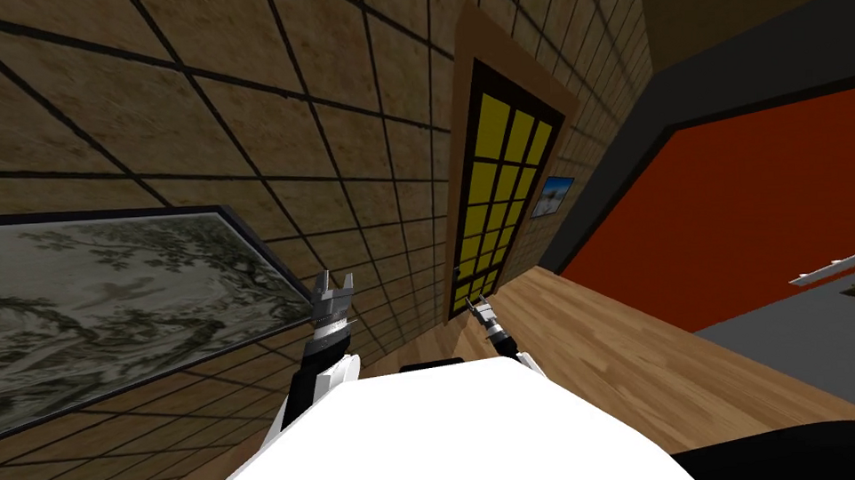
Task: Pull the door open
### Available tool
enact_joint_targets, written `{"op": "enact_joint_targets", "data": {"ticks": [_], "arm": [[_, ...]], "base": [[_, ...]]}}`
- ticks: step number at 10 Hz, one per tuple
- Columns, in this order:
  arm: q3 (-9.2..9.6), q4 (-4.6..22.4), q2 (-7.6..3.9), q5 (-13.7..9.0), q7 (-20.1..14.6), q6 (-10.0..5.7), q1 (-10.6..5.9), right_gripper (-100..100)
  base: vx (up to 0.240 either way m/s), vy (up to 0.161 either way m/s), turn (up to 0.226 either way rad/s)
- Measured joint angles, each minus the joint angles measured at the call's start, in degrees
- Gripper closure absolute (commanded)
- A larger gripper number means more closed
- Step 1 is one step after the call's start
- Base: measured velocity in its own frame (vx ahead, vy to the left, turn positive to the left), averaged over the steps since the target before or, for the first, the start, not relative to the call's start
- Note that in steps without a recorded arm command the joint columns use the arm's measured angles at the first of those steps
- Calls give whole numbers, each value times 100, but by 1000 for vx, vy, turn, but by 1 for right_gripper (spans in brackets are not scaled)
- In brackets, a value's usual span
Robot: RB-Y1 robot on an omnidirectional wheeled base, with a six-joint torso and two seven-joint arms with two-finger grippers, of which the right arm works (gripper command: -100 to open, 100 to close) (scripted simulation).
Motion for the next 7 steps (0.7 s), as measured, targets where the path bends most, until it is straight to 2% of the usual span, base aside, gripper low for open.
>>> {"op": "enact_joint_targets", "data": {"ticks": [5, 7], "arm": [[-88, 553, 5, 211, 411, -221, -104, -100], [-133, 864, 31, 297, 624, -337, -190, -100]], "base": [[92, -117, 110], [89, -122, 122]]}}
